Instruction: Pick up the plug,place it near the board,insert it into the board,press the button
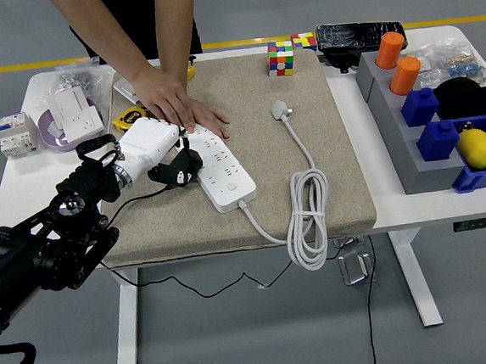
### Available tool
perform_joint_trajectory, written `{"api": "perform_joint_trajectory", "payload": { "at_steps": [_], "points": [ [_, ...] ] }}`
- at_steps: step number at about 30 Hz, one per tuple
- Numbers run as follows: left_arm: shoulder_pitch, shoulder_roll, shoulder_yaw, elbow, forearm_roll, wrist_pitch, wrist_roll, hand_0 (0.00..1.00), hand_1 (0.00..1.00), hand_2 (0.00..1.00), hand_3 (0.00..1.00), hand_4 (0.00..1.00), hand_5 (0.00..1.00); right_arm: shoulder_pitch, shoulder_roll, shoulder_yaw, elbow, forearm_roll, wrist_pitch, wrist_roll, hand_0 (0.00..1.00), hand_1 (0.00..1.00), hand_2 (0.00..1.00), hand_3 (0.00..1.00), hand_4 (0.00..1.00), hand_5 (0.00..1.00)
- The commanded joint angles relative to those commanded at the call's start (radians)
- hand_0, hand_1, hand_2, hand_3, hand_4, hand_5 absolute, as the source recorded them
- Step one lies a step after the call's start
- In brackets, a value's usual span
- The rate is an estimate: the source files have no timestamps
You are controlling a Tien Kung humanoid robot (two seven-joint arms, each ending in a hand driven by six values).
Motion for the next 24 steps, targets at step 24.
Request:
{"api": "perform_joint_trajectory", "payload": {
  "at_steps": [24],
  "points": [
    [0.008, 0.007, 0.001, -0.018, 0.000, -0.032, -0.007, 0.663, 0.734, 0.629, 0.572, 0.978, 0.370, -0.006, 0.001, -0.003, -0.001, -0.002, -0.009, 0.000, 0.983, 0.854, 0.790, 0.802, 0.998, 0.998]
  ]
}}
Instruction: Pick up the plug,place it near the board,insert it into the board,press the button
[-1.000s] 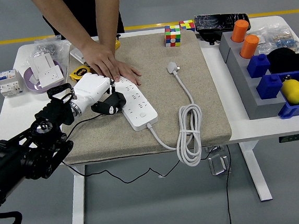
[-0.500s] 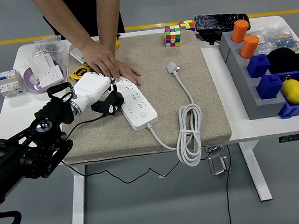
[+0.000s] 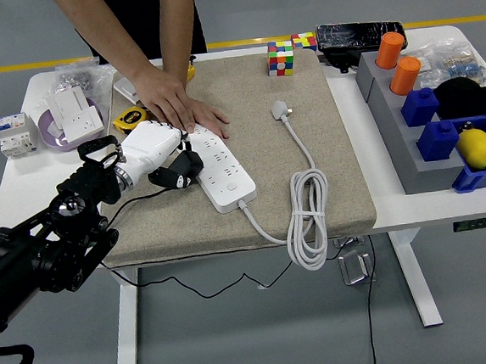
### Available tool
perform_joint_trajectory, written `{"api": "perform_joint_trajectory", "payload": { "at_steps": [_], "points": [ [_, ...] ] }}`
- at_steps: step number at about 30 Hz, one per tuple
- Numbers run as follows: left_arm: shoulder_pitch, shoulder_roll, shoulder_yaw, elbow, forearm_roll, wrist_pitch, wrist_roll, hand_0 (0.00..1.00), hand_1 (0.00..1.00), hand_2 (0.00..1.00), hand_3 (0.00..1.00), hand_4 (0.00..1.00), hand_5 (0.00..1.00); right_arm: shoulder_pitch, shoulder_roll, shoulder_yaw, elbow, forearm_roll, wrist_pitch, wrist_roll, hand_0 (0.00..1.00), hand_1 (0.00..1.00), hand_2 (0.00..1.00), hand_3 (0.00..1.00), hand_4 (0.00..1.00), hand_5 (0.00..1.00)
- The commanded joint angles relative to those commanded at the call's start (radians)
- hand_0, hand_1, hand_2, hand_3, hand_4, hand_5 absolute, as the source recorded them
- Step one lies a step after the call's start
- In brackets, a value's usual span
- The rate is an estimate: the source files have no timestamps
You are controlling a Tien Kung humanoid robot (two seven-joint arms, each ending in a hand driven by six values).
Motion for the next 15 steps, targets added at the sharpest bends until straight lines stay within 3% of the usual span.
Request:
{"api": "perform_joint_trajectory", "payload": {
  "at_steps": [12, 13, 15],
  "points": [
    [0.000, -0.001, -0.007, 0.000, 0.000, -0.005, -0.002, 0.677, 0.747, 0.684, 0.639, 0.998, 0.431, -0.002, 0.000, -0.002, -0.001, 0.000, -0.002, 0.000, 0.998, 0.858, 0.790, 0.802, 0.998, 0.998],
    [-0.001, -0.001, -0.007, 0.000, 0.000, -0.005, -0.003, 0.682, 0.754, 0.699, 0.700, 0.998, 0.485, -0.002, 0.000, -0.002, -0.001, 0.000, -0.002, -0.001, 0.998, 0.859, 0.790, 0.801, 0.998, 0.998],
    [-0.002, -0.001, -0.009, 0.001, 0.000, -0.005, -0.003, 0.682, 0.754, 0.699, 0.700, 0.998, 0.485, -0.001, 0.000, -0.002, 0.000, 0.000, -0.002, -0.001, 0.998, 0.859, 0.790, 0.801, 0.998, 0.998]
  ]
}}
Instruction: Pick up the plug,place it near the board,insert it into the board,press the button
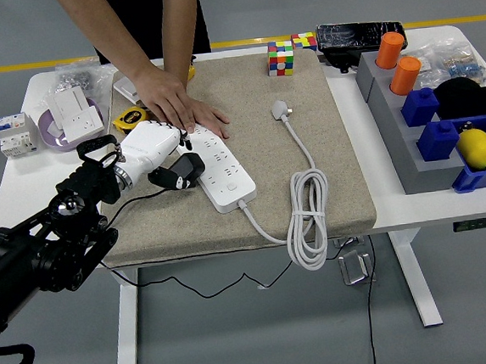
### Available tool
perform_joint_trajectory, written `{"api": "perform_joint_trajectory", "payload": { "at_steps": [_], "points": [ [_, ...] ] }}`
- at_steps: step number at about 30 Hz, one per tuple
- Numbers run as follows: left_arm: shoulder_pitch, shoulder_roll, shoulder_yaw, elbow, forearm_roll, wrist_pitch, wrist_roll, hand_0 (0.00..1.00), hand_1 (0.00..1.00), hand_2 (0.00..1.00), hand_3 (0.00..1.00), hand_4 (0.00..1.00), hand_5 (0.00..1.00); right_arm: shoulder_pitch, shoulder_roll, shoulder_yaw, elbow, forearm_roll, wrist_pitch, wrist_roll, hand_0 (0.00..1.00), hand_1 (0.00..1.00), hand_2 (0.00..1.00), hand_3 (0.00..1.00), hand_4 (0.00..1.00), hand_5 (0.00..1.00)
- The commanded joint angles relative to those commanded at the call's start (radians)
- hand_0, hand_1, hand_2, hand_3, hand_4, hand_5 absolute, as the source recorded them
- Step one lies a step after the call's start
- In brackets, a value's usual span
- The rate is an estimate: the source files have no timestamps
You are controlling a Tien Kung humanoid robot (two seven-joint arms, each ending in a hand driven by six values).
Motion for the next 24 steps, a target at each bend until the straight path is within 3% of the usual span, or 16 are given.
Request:
{"api": "perform_joint_trajectory", "payload": {
  "at_steps": [15, 16, 21, 22, 24],
  "points": [
    [0.000, 0.006, -0.032, -0.016, -0.011, -0.001, -0.005, 0.694, 0.773, 0.720, 0.742, 0.998, 0.490, 0.004, 0.001, 0.006, 0.000, -0.003, -0.003, 0.000, 0.998, 0.860, 0.790, 0.801, 0.998, 0.998],
    [0.001, 0.008, -0.035, -0.023, -0.019, -0.005, -0.007, 0.706, 0.785, 0.731, 0.747, 0.998, 0.599, 0.004, 0.001, 0.006, 0.000, -0.002, -0.003, 0.000, 0.998, 0.861, 0.789, 0.801, 0.998, 0.998],
    [-0.002, 0.009, -0.047, -0.041, -0.053, -0.022, -0.013, 0.706, 0.785, 0.731, 0.747, 0.998, 0.599, 0.004, 0.002, 0.007, 0.000, -0.003, -0.004, 0.000, 0.998, 0.861, 0.789, 0.801, 0.998, 0.998],
    [-0.002, 0.009, -0.048, -0.043, -0.054, -0.022, -0.013, 0.716, 0.799, 0.741, 0.749, 0.998, 0.659, 0.005, 0.002, 0.007, 0.000, -0.003, -0.004, 0.000, 0.998, 0.861, 0.789, 0.801, 0.998, 0.998],
    [-0.004, 0.010, -0.050, -0.048, -0.055, -0.025, -0.013, 0.716, 0.799, 0.741, 0.749, 0.998, 0.659, 0.006, 0.002, 0.007, 0.000, -0.003, -0.006, 0.001, 0.998, 0.861, 0.789, 0.801, 0.998, 0.998]
  ]
}}
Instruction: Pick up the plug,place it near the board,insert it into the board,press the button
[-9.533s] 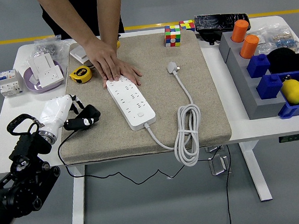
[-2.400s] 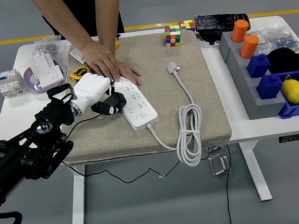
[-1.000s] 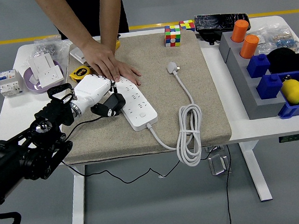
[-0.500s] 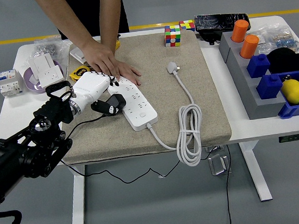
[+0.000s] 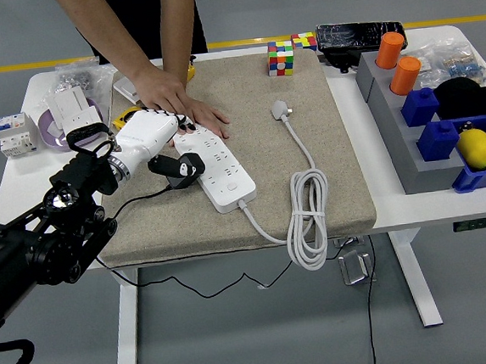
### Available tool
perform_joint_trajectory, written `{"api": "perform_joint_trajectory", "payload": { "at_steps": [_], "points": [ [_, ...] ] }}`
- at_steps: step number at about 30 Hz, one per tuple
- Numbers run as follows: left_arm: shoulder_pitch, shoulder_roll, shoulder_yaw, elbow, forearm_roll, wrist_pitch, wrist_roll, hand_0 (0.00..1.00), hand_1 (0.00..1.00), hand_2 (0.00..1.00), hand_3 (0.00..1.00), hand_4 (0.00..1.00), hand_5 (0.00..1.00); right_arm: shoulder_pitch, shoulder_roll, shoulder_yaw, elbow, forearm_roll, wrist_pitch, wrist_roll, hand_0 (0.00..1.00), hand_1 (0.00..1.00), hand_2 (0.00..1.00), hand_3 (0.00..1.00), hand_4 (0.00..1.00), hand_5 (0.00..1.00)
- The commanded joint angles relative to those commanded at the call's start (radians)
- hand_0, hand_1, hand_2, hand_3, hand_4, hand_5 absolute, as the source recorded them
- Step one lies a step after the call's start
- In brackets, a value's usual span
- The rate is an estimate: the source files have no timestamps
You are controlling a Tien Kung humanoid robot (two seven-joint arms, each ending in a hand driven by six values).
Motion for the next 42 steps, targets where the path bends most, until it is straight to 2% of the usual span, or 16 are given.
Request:
{"api": "perform_joint_trajectory", "payload": {
  "at_steps": [9, 10, 12, 15, 16, 21, 22, 24, 27, 28, 29, 32, 35, 39, 40, 42],
  "points": [
    [0.006, 0.003, -0.025, -0.023, -0.008, -0.001, -0.001, 0.714, 0.803, 0.740, 0.750, 0.998, 0.639, -0.003, 0.000, -0.002, -0.001, 0.000, -0.001, -0.001, 0.998, 0.860, 0.789, 0.801, 0.998, 0.998],
    [0.008, 0.005, -0.030, -0.028, -0.010, -0.002, -0.001, 0.717, 0.806, 0.748, 0.755, 0.998, 0.685, -0.003, 0.000, -0.001, 0.000, -0.001, -0.002, -0.001, 0.998, 0.861, 0.789, 0.801, 0.998, 0.998],
    [0.016, 0.008, -0.049, -0.045, -0.019, -0.010, -0.001, 0.717, 0.806, 0.748, 0.755, 0.998, 0.685, -0.004, 0.001, 0.000, 0.000, -0.002, -0.001, -0.001, 0.998, 0.861, 0.789, 0.801, 0.998, 0.998],
    [0.059, 0.016, -0.127, -0.131, -0.095, -0.035, 0.015, 0.717, 0.806, 0.748, 0.755, 0.998, 0.685, -0.006, 0.002, 0.004, 0.000, -0.003, -0.002, -0.001, 0.998, 0.861, 0.789, 0.801, 0.998, 0.998],
    [0.080, 0.018, -0.160, -0.173, -0.128, -0.047, 0.030, 0.764, 0.873, 0.837, 0.819, 0.998, 0.858, -0.008, 0.002, 0.004, 0.000, -0.003, -0.002, -0.001, 0.998, 0.861, 0.789, 0.801, 0.998, 0.998],
    [0.170, 0.020, -0.265, -0.364, -0.275, -0.087, 0.101, 0.764, 0.873, 0.837, 0.819, 0.998, 0.858, -0.014, 0.003, 0.007, -0.001, -0.003, -0.001, -0.001, 0.998, 0.861, 0.789, 0.801, 0.998, 0.998],
    [0.189, 0.020, -0.283, -0.403, -0.308, -0.094, 0.115, 0.871, 0.919, 0.894, 0.886, 0.998, 0.951, -0.014, 0.003, 0.010, -0.001, -0.004, -0.001, 0.000, 0.998, 0.860, 0.789, 0.800, 0.998, 0.998],
    [0.226, 0.018, -0.313, -0.475, -0.370, -0.106, 0.138, 0.871, 0.919, 0.894, 0.886, 0.998, 0.951, -0.014, 0.004, 0.012, -0.001, -0.006, 0.000, 0.000, 0.998, 0.860, 0.789, 0.800, 0.998, 0.998],
    [0.270, 0.018, -0.343, -0.556, -0.448, -0.116, 0.163, 0.871, 0.919, 0.894, 0.886, 0.998, 0.951, -0.015, 0.005, 0.016, -0.001, -0.007, -0.001, 0.001, 0.998, 0.860, 0.789, 0.800, 0.998, 0.998],
    [0.288, 0.017, -0.355, -0.586, -0.478, -0.119, 0.172, 0.909, 0.938, 0.915, 0.896, 0.998, 0.993, -0.015, 0.005, 0.017, -0.001, -0.007, -0.001, 0.001, 0.998, 0.861, 0.788, 0.800, 0.998, 0.998],
    [0.304, 0.016, -0.365, -0.612, -0.502, -0.123, 0.181, 0.909, 0.938, 0.915, 0.896, 0.998, 0.993, -0.016, 0.004, 0.018, 0.000, -0.008, -0.001, 0.001, 0.998, 0.861, 0.788, 0.800, 0.998, 0.998],
    [0.342, 0.016, -0.379, -0.670, -0.574, -0.133, 0.219, 0.909, 0.938, 0.915, 0.896, 0.998, 0.993, -0.017, 0.003, 0.019, -0.001, -0.006, -0.001, 0.002, 0.998, 0.861, 0.788, 0.800, 0.998, 0.998],
    [0.381, 0.022, -0.382, -0.728, -0.655, -0.163, 0.288, 0.938, 0.955, 0.938, 0.930, 0.998, 0.998, -0.019, 0.004, 0.022, -0.002, -0.005, 0.000, 0.002, 0.994, 0.860, 0.788, 0.799, 0.998, 0.998],
    [0.418, 0.026, -0.389, -0.771, -0.748, -0.183, 0.361, 0.938, 0.955, 0.938, 0.930, 0.998, 0.998, -0.019, 0.006, 0.032, -0.001, -0.009, 0.000, 0.002, 0.994, 0.860, 0.788, 0.799, 0.998, 0.998],
    [0.424, 0.028, -0.390, -0.777, -0.764, -0.185, 0.369, 0.974, 0.969, 0.954, 0.950, 0.998, 0.998, -0.019, 0.007, 0.033, -0.001, -0.010, 0.001, 0.002, 0.987, 0.858, 0.787, 0.799, 0.998, 0.998],
    [0.444, 0.036, -0.388, -0.794, -0.796, -0.191, 0.387, 0.974, 0.969, 0.954, 0.950, 0.998, 0.998, -0.019, 0.007, 0.037, -0.001, -0.012, 0.001, 0.002, 0.987, 0.858, 0.787, 0.799, 0.998, 0.998]
  ]
}}
